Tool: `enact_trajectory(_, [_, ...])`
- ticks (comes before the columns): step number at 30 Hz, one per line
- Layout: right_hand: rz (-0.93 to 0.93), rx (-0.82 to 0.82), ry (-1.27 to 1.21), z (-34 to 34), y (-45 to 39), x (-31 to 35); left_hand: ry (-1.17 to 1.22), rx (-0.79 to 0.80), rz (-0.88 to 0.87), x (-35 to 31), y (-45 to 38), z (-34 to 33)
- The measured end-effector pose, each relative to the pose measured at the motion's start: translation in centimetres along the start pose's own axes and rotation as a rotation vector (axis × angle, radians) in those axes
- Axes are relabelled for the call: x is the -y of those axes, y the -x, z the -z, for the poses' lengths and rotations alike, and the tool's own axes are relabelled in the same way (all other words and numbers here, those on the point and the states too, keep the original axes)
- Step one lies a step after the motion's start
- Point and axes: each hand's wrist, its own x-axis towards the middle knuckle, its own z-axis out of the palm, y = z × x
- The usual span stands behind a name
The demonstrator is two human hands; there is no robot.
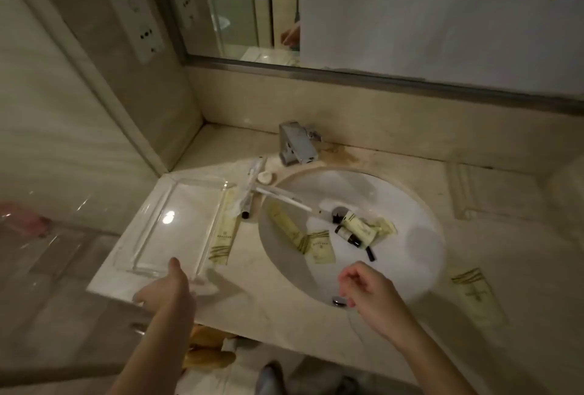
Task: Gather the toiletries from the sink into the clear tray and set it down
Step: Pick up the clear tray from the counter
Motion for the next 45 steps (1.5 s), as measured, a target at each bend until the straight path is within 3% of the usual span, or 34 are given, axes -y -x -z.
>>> enact_trajectory(5, [-0.031, 0.06, -0.01, -0.6, -0.4, 0.1, -0.13, 0.183, -0.016, -0.1, -3.5, -0.5])
enact_trajectory(11, [-0.069, 0.103, -0.015, -0.9, -0.5, -0.8, -0.297, 0.181, -0.104, -0.4, -5.5, -0.2])
enact_trajectory(20, [-0.064, 0.098, -0.046, -0.5, -1.9, -1.3, -0.264, 0.139, -0.15, -0.6, -5.1, 1.3])
enact_trajectory(28, [-0.059, 0.136, -0.021, -2.6, -6.2, 0.1, -0.37, 0.217, -0.425, -0.6, -3.2, 1.3])
enact_trajectory(38, [-0.093, -0.021, -0.173, -2.7, -8.7, -0.1, -0.693, 0.443, -0.898, -0.8, 0.0, 1.2])
enact_trajectory(42, [-0.215, -0.206, -0.193, -1.9, -7.2, -3.4, -0.846, 0.548, -0.981, 0.7, 1.5, 0.1])
enact_trajectory(45, [-0.303, -0.279, -0.046, -0.9, -5.7, -6.8, -0.919, 0.625, -1.005, 2.3, 2.4, -0.9])
